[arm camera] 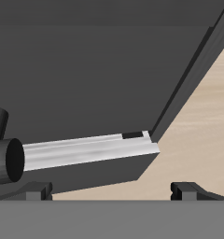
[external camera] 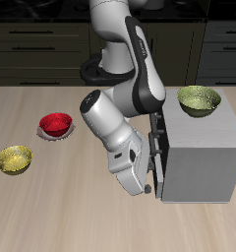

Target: Place the red bowl on the plate and close the bottom drawer of the white cabinet

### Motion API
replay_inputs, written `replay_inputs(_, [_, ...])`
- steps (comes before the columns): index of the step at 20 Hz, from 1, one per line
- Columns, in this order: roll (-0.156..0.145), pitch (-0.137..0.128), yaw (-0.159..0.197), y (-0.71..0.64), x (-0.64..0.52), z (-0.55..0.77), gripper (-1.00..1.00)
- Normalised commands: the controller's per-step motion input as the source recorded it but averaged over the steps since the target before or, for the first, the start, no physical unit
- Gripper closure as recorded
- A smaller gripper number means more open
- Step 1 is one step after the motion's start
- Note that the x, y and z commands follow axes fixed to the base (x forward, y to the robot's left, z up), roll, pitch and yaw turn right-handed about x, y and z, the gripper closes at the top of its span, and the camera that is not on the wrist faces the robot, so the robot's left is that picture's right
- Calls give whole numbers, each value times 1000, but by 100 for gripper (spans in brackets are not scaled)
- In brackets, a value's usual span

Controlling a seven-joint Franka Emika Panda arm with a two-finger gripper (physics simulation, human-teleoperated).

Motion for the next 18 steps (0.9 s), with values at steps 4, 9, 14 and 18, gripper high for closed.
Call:
replay_inputs(4, [2,-33,9,164,176,43,-100])
replay_inputs(9, [33,-59,77,140,141,-178,-100])
replay_inputs(14, [97,-141,185,282,210,-152,-100])
replay_inputs(18, [11,-117,-21,297,309,-14,-100])
